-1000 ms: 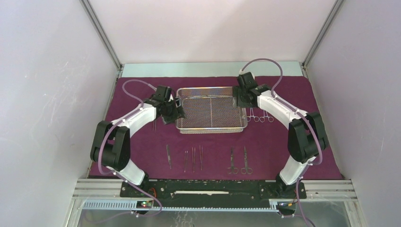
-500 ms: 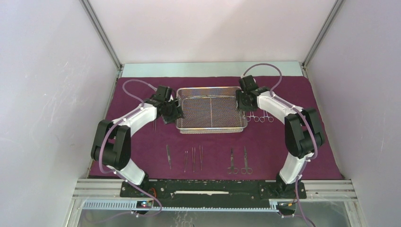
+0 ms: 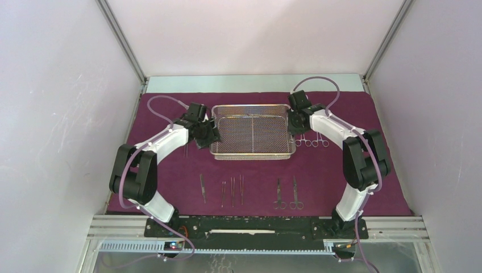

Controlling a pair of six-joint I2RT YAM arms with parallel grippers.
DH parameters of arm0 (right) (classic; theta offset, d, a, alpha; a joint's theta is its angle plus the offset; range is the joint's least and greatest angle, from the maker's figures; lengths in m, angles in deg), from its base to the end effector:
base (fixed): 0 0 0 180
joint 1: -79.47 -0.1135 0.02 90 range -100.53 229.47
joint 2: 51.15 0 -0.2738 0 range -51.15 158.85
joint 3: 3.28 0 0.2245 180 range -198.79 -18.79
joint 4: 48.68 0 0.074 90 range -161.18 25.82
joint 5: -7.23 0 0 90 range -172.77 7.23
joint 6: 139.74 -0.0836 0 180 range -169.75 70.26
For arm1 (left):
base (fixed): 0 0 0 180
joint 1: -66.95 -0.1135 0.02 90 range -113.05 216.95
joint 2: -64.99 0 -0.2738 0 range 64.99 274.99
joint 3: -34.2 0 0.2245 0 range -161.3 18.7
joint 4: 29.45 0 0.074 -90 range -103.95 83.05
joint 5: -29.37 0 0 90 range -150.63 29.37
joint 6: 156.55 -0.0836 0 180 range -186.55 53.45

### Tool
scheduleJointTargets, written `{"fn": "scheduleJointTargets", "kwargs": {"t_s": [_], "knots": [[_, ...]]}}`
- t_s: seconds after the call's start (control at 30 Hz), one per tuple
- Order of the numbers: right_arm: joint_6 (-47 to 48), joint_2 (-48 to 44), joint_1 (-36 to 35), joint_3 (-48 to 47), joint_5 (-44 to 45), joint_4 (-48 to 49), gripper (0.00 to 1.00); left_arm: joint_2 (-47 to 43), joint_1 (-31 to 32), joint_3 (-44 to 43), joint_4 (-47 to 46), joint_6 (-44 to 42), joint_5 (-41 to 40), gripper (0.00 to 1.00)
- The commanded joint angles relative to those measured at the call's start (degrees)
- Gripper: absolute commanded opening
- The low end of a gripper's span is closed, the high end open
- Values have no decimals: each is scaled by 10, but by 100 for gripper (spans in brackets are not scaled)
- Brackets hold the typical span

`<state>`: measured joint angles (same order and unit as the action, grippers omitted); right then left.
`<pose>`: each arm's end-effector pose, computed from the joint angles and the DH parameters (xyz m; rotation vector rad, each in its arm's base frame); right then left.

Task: Open and lay out the surgical kit
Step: Adjust the container in the surgical kit.

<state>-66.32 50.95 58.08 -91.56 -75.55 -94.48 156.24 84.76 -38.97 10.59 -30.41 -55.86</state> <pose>0.3528 0.1269 0.1922 -0.0646 2.5991 0.0745 0.3049 -0.1052 0.1840 -0.3907 2.6193 -0.4414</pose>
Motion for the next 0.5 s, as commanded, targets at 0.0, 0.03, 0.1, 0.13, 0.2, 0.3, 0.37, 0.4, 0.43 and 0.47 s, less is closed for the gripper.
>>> {"fn": "scheduleJointTargets", "kwargs": {"t_s": [0.0, 0.03, 0.1, 0.13, 0.2, 0.3, 0.37, 0.4, 0.43, 0.47], "knots": [[-9, -53, -4, -7, 9, 8, 10, -8, -3, -7, -15, 9, 4, 64], [-9, -57, -7, -11, 12, 2, 8, -9, -3, -7, -15, 9, 5, 64], [-9, -67, -15, -19, 20, -7, 7, -10, -3, -7, -16, 9, 6, 64], [-8, -73, -20, -24, 25, -11, 7, -10, -3, -6, -16, 9, 6, 64], [-7, -82, -31, -39, 36, -21, 6, -11, -3, -5, -17, 9, 8, 63], [-3, -88, -49, -69, 55, -41, 6, -11, -3, -4, -19, 10, 10, 62], [0, -89, -63, -91, 73, -59, 6, -12, -3, -3, -19, 10, 12, 62], [2, -89, -70, -103, 82, -65, 6, -12, -3, -2, -19, 10, 11, 62], [3, -89, -75, -110, 88, -71, 6, -12, -3, -2, -19, 10, 11, 62], [5, -89, -78, -113, 93, -74, 6, -13, -3, -1, -19, 10, 12, 61]]}}
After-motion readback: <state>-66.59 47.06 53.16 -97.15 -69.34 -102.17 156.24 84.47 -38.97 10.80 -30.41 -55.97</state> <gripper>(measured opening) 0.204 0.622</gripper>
